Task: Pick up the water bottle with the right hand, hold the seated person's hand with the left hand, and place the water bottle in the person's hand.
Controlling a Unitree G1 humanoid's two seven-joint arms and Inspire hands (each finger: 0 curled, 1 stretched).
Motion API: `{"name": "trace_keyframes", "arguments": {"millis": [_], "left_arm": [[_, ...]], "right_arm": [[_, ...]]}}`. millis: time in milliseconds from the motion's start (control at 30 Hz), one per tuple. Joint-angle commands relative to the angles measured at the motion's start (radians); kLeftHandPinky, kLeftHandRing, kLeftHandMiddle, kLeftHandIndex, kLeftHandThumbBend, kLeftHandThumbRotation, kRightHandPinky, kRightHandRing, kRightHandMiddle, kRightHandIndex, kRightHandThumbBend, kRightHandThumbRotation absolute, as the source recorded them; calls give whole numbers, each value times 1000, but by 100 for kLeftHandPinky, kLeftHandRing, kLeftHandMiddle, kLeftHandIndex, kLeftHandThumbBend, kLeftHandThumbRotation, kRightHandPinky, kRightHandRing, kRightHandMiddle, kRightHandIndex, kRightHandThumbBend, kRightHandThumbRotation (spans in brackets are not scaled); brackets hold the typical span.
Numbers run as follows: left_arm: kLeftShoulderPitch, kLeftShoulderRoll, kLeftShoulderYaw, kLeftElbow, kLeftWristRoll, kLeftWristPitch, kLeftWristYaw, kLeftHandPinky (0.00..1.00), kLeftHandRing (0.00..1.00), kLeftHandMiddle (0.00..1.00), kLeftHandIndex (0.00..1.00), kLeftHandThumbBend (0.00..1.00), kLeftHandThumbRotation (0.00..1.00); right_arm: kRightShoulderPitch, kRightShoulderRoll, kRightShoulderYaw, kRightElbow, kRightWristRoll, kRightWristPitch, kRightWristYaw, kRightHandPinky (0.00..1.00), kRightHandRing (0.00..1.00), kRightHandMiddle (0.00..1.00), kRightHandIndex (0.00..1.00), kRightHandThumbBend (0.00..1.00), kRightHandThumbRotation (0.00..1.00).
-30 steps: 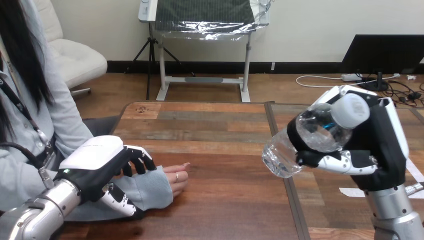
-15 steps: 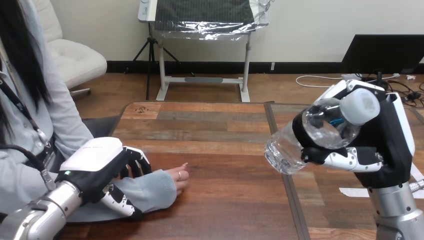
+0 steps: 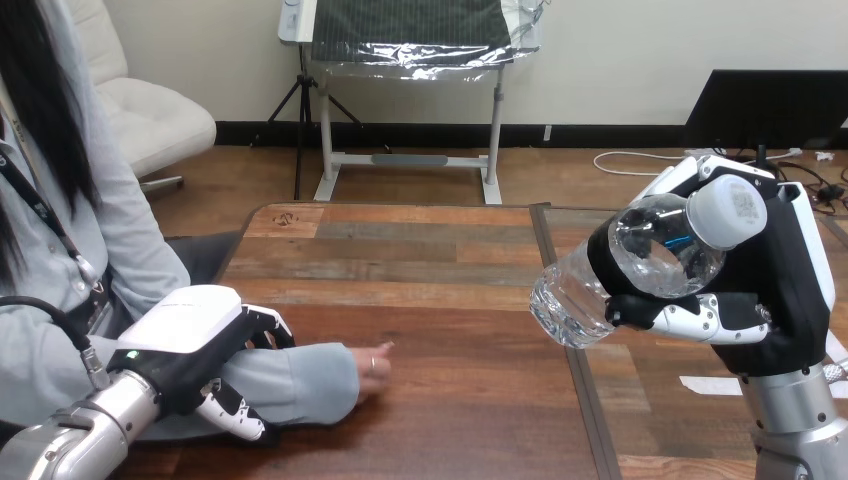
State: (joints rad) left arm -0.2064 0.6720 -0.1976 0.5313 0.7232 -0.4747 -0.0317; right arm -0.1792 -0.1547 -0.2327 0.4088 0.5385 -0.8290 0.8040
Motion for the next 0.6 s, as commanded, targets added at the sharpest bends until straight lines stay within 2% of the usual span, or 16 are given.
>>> {"name": "trace_keyframes", "arguments": {"millis": [0,133,333,567], "left_arm": [[-24,25,-22,3,17,2,25,62,66,71,73,100,19],[-25,28,-29,10,24,-5,42,63,67,73,76,100,21],[-20,29,-35,8,21,3,43,64,68,73,76,100,23],[-17,28,-45,5,26,24,35,63,67,72,76,100,23]], "right_arm": [[-33,-4,-6,-51,24,3,-5,15,20,28,37,72,0],[-37,-4,-9,-47,30,6,0,15,20,28,38,72,0],[-50,-5,-14,-28,35,-9,12,14,19,28,39,73,0],[-54,-6,-18,-22,37,-1,18,14,20,28,39,73,0]]}}
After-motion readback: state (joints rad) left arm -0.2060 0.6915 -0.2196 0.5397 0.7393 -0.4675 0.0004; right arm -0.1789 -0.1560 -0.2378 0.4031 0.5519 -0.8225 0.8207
